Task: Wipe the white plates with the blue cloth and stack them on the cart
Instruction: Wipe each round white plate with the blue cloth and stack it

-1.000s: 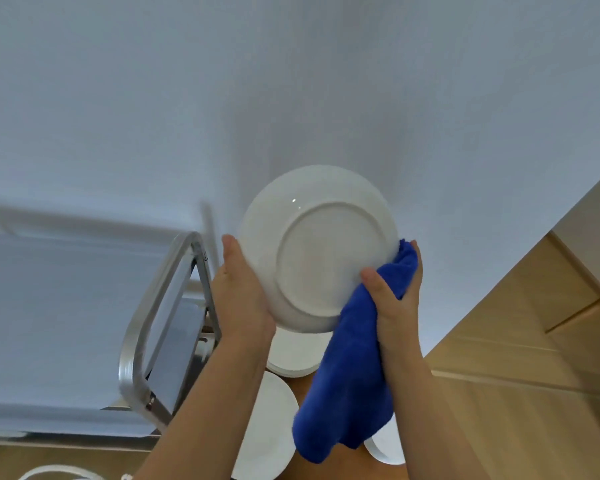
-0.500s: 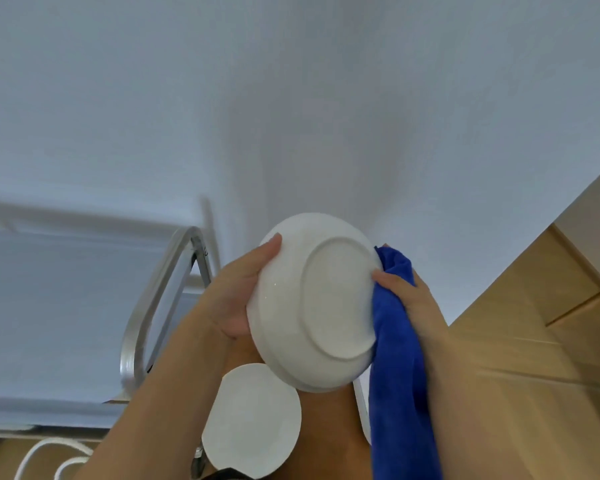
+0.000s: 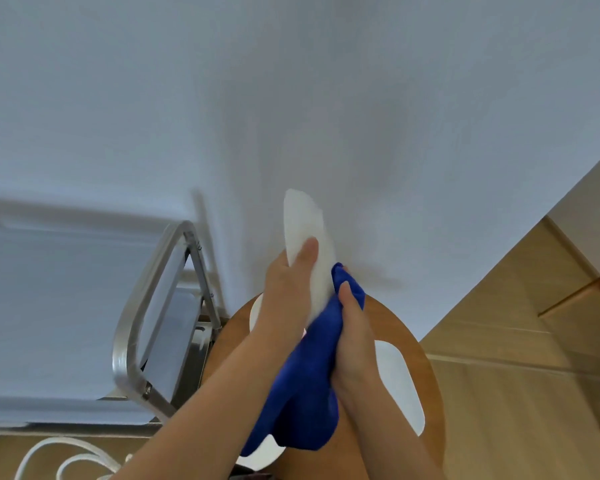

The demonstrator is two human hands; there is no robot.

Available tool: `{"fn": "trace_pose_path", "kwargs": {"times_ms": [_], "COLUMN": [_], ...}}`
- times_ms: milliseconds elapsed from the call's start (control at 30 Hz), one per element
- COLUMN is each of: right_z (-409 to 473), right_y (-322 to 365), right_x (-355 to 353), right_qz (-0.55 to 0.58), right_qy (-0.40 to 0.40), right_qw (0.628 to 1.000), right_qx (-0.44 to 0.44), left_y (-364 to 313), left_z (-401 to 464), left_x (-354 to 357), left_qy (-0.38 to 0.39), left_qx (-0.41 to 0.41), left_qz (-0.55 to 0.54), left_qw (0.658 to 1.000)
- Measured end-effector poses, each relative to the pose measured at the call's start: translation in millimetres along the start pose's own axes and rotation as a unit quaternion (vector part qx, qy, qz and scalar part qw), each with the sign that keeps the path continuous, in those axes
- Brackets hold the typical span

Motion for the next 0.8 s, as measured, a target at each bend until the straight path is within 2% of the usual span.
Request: {"fn": "trace_pose_path", "kwargs": {"times_ms": [67,100,200,300,333,400,533,567,600,633,667,700,733,767,800], "right_z": [0.4,1.2,7.5,9.7,11.3,14.8,20.0,23.4,26.0,27.9,28.6,30.8,32.5,34.9,35.6], "right_y": [-13.0,-13.5,3.9,23.2,30.7,43.1,45.3,43.1,39.6,33.7,27.6,22.4,19.0,16.9,16.3], "right_x": [4.2,3.0,2.5,7.2,6.6,7.5,3.4,-2.1,-7.9,-13.3,-18.5,-24.9,-30.9,-36.0,-38.4], "right_qz": [-0.054,-0.080,-0.130,-0.122,-0.123,-0.126,-0.121,-0.133,-0.144,-0.148,-0.143,-0.131,-0.116,-0.105,-0.096], "right_qy": [0.079,0.093,0.106,0.118,0.118,0.137,0.185,0.172,0.152,0.135,0.122,0.109,0.099,0.100,0.108], "right_qw": [0.993,0.989,0.985,0.983,0.984,0.982,0.974,0.975,0.977,0.978,0.980,0.982,0.984,0.985,0.984], "right_qx": [0.069,0.080,0.052,0.063,0.050,0.023,0.039,0.037,0.041,0.052,0.068,0.081,0.090,0.095,0.100], "left_y": [-4.0,-8.3,-9.0,-1.5,0.7,5.3,13.5,19.6,24.5,25.3,16.7,-1.6,-23.4,-36.0,-33.7], "left_z": [-6.9,-10.0,-12.1,-16.5,-20.1,-27.1,-29.9,-30.6,-31.4,-30.9,-26.9,-17.5,-5.8,8.3,24.0], "left_x": [7.4,11.4,16.1,21.4,24.5,29.9,31.4,30.7,29.9,27.5,22.7,11.9,-10.8,-46.2,-82.8], "left_qy": [0.025,0.046,0.104,0.204,0.243,0.319,0.370,0.381,0.391,0.392,0.365,0.286,0.157,0.011,-0.091], "left_qx": [0.056,0.093,0.151,0.173,0.181,0.197,0.231,0.226,0.222,0.217,0.228,0.270,0.323,0.323,0.248], "left_qz": [0.068,0.115,0.259,0.319,0.351,0.444,0.605,0.626,0.630,0.616,0.582,0.542,0.509,0.474,0.426], "left_qw": [0.996,0.988,0.948,0.909,0.886,0.814,0.666,0.641,0.634,0.648,0.690,0.743,0.782,0.819,0.865]}}
Point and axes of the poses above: each hand's wrist, its own z-axis towards the middle knuckle, its own x-axis out of the palm, y = z × x, the point moved 9 cm from there along z, towards the middle knuckle, and after that the axes turned 9 degrees about x, right-handed, at the moved point
